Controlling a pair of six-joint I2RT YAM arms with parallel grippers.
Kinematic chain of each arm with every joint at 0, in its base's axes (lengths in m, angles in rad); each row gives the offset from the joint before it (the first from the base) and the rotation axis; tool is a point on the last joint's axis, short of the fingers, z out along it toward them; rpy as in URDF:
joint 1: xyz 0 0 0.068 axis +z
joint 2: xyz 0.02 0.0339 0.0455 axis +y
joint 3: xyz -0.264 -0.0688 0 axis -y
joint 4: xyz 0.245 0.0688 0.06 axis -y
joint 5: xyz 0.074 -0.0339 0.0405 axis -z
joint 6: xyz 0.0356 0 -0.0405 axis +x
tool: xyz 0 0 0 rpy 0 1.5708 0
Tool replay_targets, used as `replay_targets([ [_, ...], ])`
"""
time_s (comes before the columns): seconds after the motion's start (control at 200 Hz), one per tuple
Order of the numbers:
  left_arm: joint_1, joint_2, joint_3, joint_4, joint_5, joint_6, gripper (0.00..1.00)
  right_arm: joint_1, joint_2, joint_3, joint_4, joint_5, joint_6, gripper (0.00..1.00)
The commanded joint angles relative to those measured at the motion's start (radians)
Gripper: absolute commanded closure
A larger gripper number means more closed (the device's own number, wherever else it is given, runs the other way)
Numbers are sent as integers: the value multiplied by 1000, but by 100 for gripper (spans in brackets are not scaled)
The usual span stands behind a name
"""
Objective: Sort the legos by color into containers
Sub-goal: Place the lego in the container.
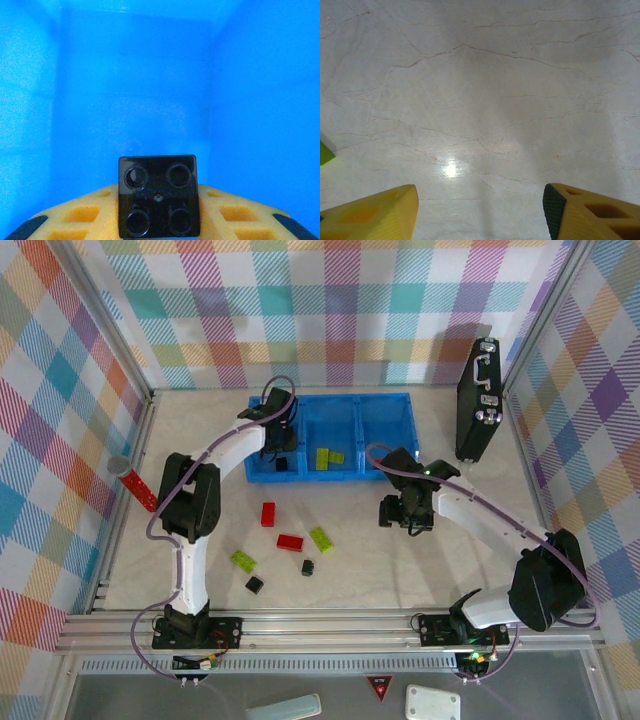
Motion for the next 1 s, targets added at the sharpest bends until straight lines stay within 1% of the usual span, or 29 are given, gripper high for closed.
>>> replay_targets([
  [0.0,20,48,57,-50,14,22,62,3,-31,-18,-37,20,18,32],
  [0.185,29,95,78,-55,5,34,62,4,-30,-28,-33,23,16,32],
  [0.37,30,129,84,-31,48,49,61,3,-21,-23,-28,18,14,32],
  [0.52,31,150,90,-34,53,48,61,4,-16,-18,-27,18,12,32],
  [0.73,31,120,39,6,64,37,57,3,-12,-15,-25,16,14,32],
  [1.0,32,70,17,18,66,29,56,3,0,11,-30,16,8,32],
])
